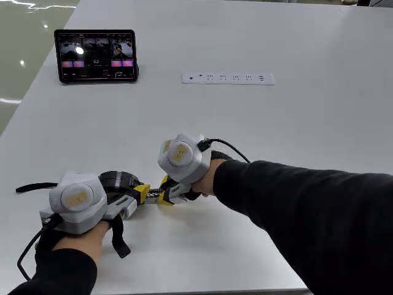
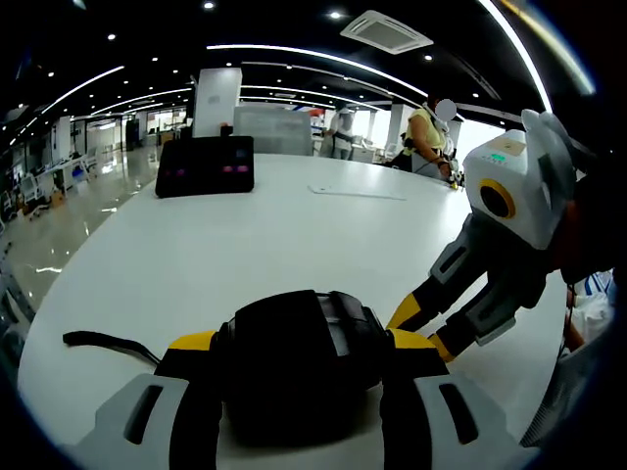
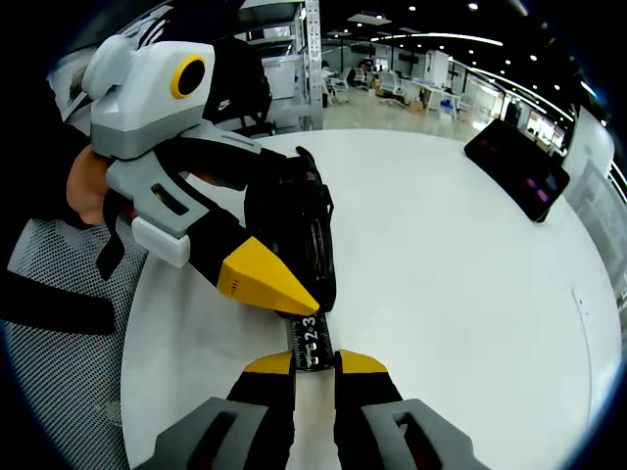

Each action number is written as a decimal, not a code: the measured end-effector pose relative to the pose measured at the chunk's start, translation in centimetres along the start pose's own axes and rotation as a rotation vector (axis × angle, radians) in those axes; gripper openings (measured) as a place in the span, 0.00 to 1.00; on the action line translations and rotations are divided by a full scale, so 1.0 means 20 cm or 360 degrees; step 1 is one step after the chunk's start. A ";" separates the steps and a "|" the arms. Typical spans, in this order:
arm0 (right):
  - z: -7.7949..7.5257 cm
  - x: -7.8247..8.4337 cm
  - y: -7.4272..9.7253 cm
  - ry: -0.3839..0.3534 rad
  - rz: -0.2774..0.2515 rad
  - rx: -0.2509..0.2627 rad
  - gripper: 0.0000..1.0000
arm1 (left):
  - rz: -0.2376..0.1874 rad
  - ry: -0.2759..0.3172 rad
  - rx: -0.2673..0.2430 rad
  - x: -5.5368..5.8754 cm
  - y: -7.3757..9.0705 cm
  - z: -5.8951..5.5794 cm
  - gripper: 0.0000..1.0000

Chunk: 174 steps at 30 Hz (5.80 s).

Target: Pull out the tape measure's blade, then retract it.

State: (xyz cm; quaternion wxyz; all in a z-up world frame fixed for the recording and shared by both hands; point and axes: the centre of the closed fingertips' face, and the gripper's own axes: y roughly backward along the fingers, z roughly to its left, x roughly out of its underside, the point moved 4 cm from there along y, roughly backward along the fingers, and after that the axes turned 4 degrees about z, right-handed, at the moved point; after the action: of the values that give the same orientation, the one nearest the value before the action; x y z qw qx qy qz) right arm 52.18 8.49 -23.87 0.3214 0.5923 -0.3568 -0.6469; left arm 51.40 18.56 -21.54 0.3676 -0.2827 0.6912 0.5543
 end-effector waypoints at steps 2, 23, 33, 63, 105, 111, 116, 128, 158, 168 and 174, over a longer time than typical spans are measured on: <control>0.00 0.00 0.00 -0.0001 -0.0007 -0.0001 0.11 | 0.0000 -0.0003 -0.0001 0.00 0.00 0.00 0.61; 0.01 -0.06 -0.04 0.0010 -0.0039 -0.0011 0.11 | -0.0004 0.0009 0.0004 0.00 0.01 0.00 0.61; 0.01 -0.08 -0.05 0.0008 -0.0056 -0.0015 0.11 | -0.0009 -0.0003 0.0004 0.00 0.00 0.00 0.62; 0.00 -0.04 -0.01 0.0010 -0.0050 0.0051 0.16 | 0.0084 -0.0059 -0.0009 -0.03 0.03 -0.01 0.60; 0.11 0.32 0.42 -0.0242 -0.0297 0.0314 0.27 | 0.0156 -0.0242 0.0355 -0.02 0.14 -0.03 0.99; 0.15 0.37 0.51 -0.0273 -0.0320 0.0348 0.31 | 0.0184 -0.0275 0.0462 0.00 0.17 -0.01 0.99; 0.17 0.39 0.60 -0.0298 -0.0385 0.0391 0.33 | 0.0219 -0.0297 0.0542 0.02 0.20 0.01 0.99; 0.16 0.56 0.73 -0.0391 -0.0361 0.0487 0.44 | 0.0192 -0.0378 0.0644 -0.03 0.28 0.06 0.99; 0.21 1.07 0.97 -0.0635 -0.0285 0.0571 0.73 | 0.0317 -0.0513 0.0634 0.02 0.39 0.23 0.99; 0.25 1.21 1.03 -0.0714 -0.0236 0.0610 0.78 | 0.0331 -0.0532 0.0631 0.02 0.40 0.25 0.99; 0.26 1.23 1.08 -0.0693 -0.0266 0.0613 0.83 | 0.0341 -0.0546 0.0629 0.02 0.41 0.26 0.99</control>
State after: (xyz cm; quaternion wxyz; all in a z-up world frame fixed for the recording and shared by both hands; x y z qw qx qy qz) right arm 44.66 -23.34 -18.55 0.0646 0.5170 -0.4835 -0.7034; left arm 45.69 25.57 -17.83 0.4665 -0.0328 0.7395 0.4842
